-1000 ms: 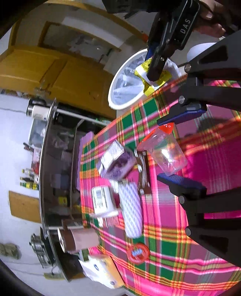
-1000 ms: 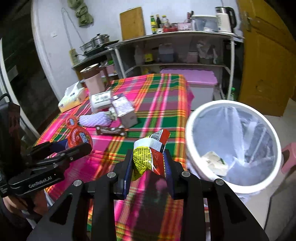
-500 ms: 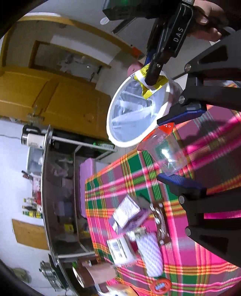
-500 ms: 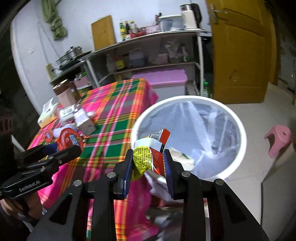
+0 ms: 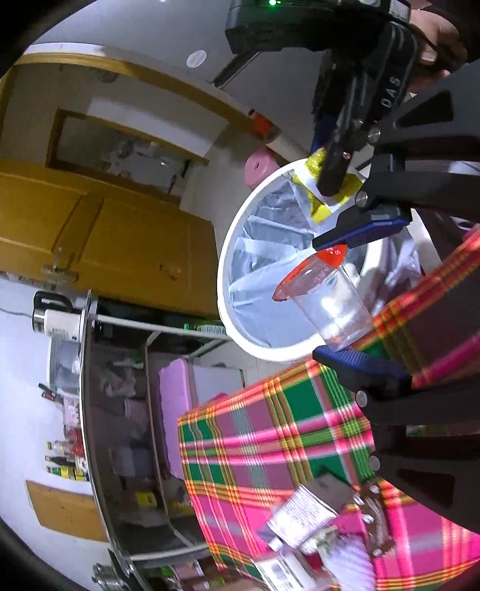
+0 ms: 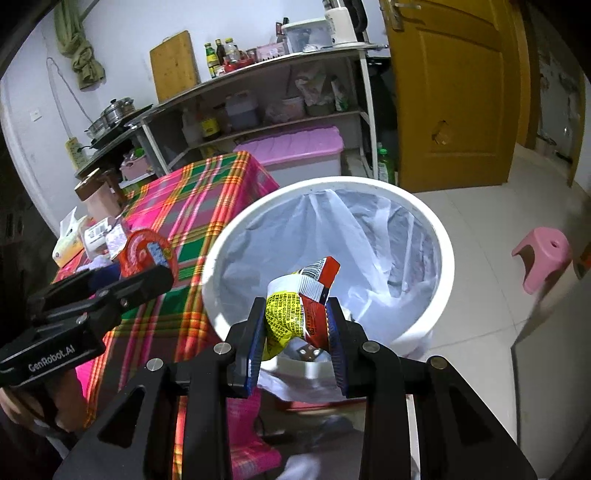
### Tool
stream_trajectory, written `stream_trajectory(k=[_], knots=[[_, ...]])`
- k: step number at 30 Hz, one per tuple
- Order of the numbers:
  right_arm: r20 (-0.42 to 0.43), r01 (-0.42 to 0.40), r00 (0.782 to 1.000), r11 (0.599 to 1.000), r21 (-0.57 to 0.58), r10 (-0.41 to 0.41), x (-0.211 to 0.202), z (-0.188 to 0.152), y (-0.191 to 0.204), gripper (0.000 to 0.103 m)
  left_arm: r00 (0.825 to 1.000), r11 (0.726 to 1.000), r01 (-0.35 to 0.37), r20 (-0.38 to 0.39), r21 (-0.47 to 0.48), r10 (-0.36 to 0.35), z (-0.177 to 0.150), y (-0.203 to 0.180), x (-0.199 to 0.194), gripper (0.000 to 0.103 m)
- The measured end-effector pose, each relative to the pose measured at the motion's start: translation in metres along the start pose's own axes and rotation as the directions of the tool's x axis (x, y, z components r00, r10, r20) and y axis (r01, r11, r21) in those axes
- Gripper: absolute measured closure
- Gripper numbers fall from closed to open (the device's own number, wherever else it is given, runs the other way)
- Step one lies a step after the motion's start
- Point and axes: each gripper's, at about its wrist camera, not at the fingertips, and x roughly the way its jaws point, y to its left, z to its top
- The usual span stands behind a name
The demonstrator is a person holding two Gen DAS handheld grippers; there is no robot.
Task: Collect trash
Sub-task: 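Move both tools over the bin and release the cup and packet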
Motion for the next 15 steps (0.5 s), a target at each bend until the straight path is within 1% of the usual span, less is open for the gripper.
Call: stream_trajectory(k=[5,11,14,15], knots=[[-0.023,0.012,1.0,1.0,0.006,-0.012,0.006,0.0,-0.007,0.07,1.0,0.999,0.021,-0.02,0.031,-0.02,0.007,-0.01,0.02,0.051],[-0.04,0.022,0.999,1.0,-0.003,-0.022,0.01,-0.002,-0.01,0.068,0.998,0.998,0.04,-0.057,0.039,-0.038,0.009,-0.014,0.037,0.051],[-0.042,0.025,0.999,1.0,-0.001,-0.025,0.011,-0.002,-0.012,0.064,0.997,0.998,0.038,-0.064,0.046,-0.035,0.009,-0.015,0.04,0.05],[-0.039,0.026,0.999,1.0,0.0,-0.026,0.011,-0.002,-0.013,0.06,0.997,0.998,0.039,-0.064,0.048,-0.036,0.009,-0.015,0.041,0.05]])
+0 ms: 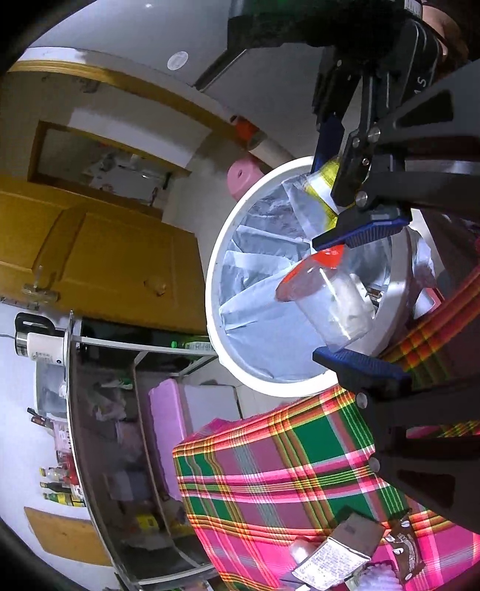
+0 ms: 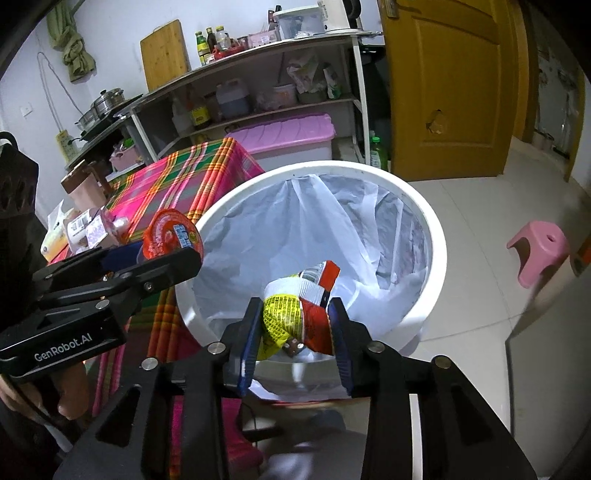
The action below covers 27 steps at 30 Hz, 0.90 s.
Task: Collect trash
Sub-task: 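Move both tools over the bin and release the cup and packet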
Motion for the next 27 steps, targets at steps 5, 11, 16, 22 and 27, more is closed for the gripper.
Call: stream_trajectory(k=[5,11,16,22,27], knots=[[0.012,0.01,1.0,1.0,-0.009,-0.009,-0.003,0.001,0.002,0.057,1.0,1.0,-0.005,0.004,0.004,0.005,0.001,-0.001,0.0,0.05],[0.032,0.019,0.999,1.0,-0.02,-0.018,-0.011,0.003,0.005,0.057,1.0,1.0,-0.011,0.013,-0.003,0.011,0.0,0.0,-0.004,0.05],[0.055,0.023,0.998,0.999,-0.039,-0.021,-0.02,0.002,0.012,0.057,1.0,0.999,-0.01,0.024,-0.034,0.011,-0.003,0.005,-0.016,0.05],[0.076,0.014,0.997,0.998,-0.067,-0.008,-0.032,0.002,0.025,0.057,0.999,0.998,-0.015,0.051,-0.053,0.018,-0.009,0.008,-0.037,0.05],[0.089,0.002,0.996,0.995,-0.095,0.006,-0.04,0.001,0.038,0.057,0.997,0.997,-0.033,0.071,-0.072,0.038,-0.017,0.013,-0.057,0.05]])
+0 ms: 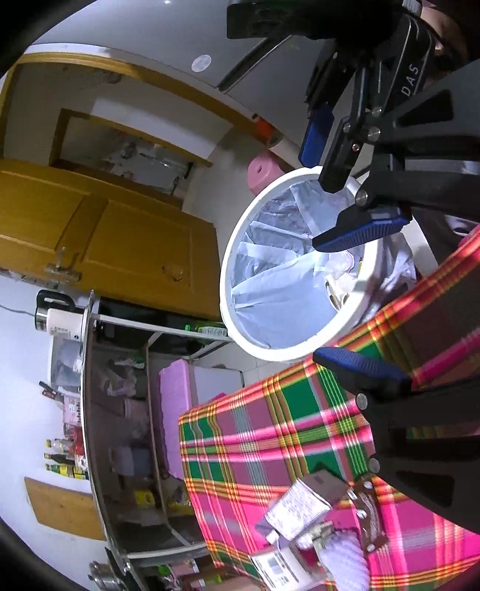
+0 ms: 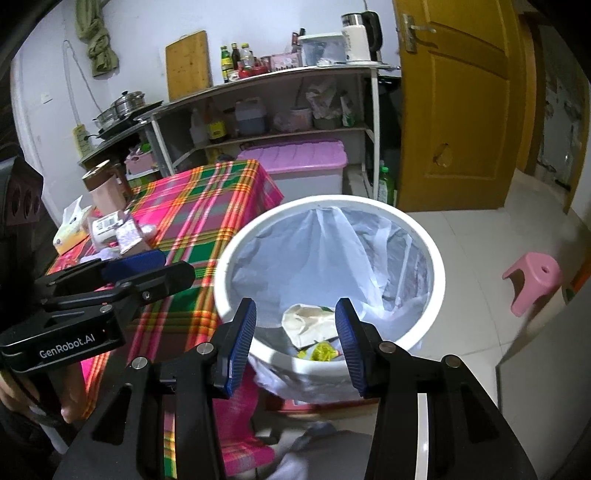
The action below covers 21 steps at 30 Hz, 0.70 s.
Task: Collect trash
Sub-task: 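Move both tools over the bin and release the cup and packet, then move both open tools back over the table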
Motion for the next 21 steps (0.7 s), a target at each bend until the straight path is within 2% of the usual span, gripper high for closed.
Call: stream_trajectory(k=[12,21], knots=[[0.012,-0.062,0.998,0.996,-0.057,0.063,-0.009,-0.005,0.037,0.057,0.997,0.996,-0.066,0.04,-0.052,0.068,-0.022,0.025,-0.043,0.05],[-0.024,-0.128,0.992,0.988,-0.088,0.126,-0.001,-0.013,0.064,0.057,0.99,0.987,-0.132,0.032,-0.094,0.136,-0.046,0.05,-0.064,0.05]])
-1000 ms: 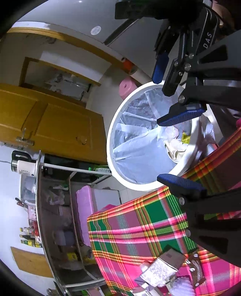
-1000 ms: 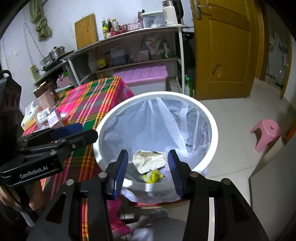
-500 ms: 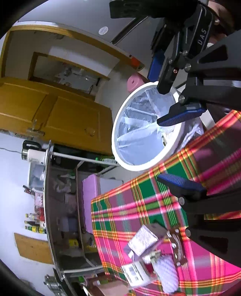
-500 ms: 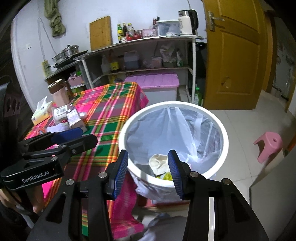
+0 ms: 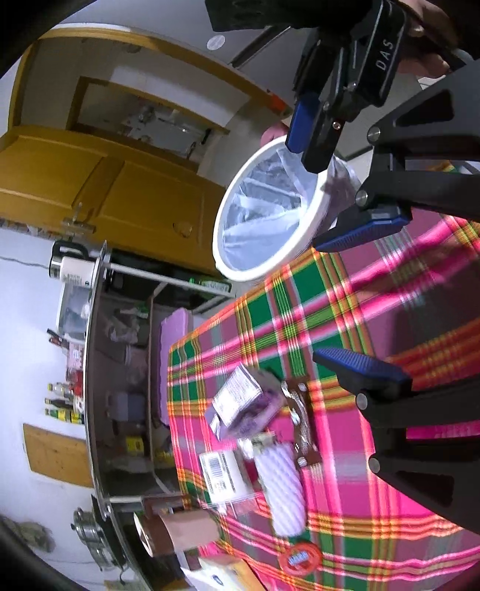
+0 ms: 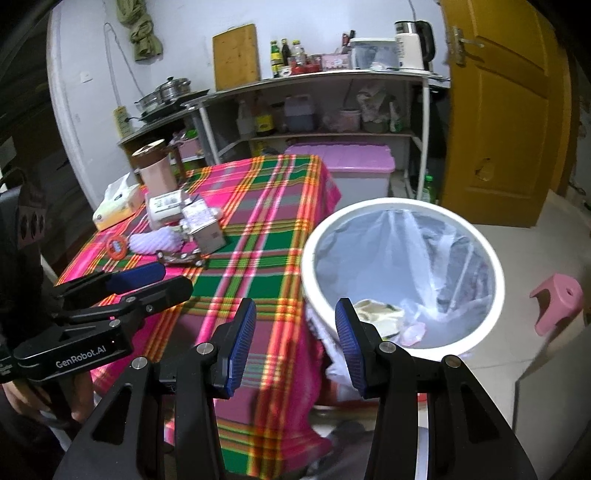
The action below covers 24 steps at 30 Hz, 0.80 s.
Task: Collect trash
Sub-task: 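Move both open tools back over the table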
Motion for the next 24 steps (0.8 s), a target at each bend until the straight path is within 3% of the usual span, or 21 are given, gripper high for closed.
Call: stream_trajectory(k=[24], knots=[[-0.049,-0.112,0.993,0.99,-0.085,0.108,0.046,0.019,0.049,0.057,0.987,0.98,-0.156,0.007,-0.127,0.158,-0.008,0.086,-0.018,0.05]])
